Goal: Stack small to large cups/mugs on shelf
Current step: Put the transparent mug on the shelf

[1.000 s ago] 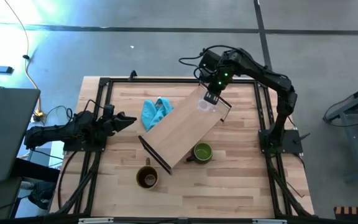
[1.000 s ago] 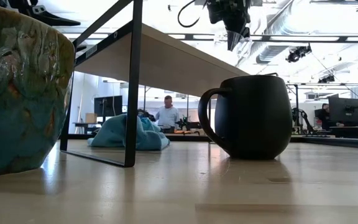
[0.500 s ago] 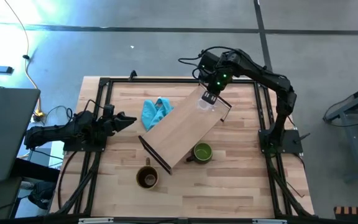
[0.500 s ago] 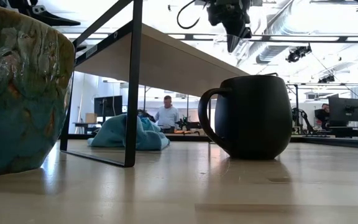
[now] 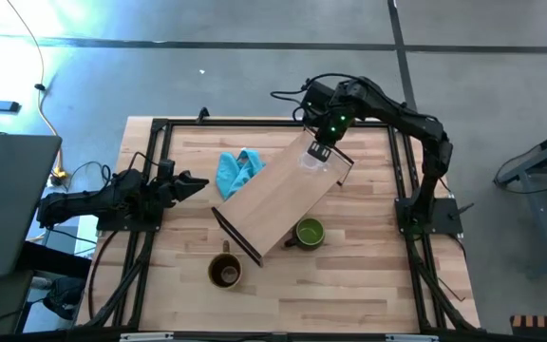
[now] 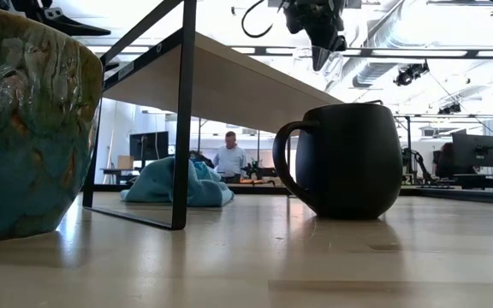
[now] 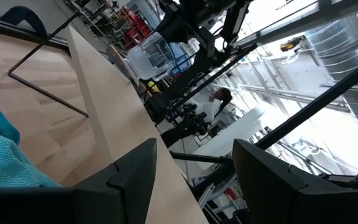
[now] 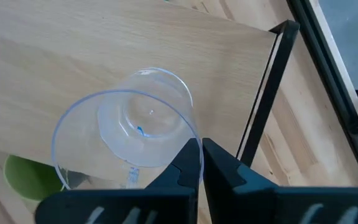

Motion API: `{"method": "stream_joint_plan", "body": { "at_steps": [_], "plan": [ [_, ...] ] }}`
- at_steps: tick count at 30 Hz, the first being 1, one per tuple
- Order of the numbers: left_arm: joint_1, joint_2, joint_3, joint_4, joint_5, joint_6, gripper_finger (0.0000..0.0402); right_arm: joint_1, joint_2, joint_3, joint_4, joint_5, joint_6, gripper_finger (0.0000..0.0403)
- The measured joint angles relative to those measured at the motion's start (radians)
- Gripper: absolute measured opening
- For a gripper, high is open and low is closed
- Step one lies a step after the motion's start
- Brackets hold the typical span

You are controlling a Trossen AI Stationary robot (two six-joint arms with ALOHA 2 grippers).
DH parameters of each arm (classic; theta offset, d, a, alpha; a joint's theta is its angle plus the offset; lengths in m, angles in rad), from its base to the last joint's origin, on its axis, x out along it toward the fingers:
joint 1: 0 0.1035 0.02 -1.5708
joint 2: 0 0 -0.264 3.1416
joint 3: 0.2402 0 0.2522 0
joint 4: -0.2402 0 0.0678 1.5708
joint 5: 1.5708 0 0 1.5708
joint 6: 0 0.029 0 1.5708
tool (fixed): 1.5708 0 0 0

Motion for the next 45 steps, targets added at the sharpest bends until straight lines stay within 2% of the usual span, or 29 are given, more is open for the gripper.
{"method": "stream_joint_plan", "body": {
  "at_steps": [11,17,20,26,41,45],
  "plan": [
    [0.000,0.000,0.000,0.000,0.000,0.000,0.0200,-0.002,-0.003,-0.008,0.004,0.018,0.000,0.0000],
    [0.000,0.000,0.000,0.002,0.006,0.000,0.0200,-0.002,-0.104,-0.212,-0.003,-0.008,0.003,0.0000],
    [0.000,0.000,0.000,0.003,0.001,0.000,0.0200,-0.002,-0.171,-0.253,-0.003,-0.009,0.030,0.0000],
    [0.000,0.000,0.000,0.005,-0.029,0.000,0.0200,-0.003,-0.207,-0.248,0.002,-0.007,0.051,0.0000],
    [0.000,0.000,0.000,0.007,-0.030,-0.023,0.0200,-0.016,-0.140,-0.246,0.012,-0.039,0.038,0.0000],
    [0.000,0.000,0.000,0.005,-0.030,-0.023,0.0200,-0.016,-0.128,-0.201,0.015,-0.045,0.044,0.0000]
  ]
}}
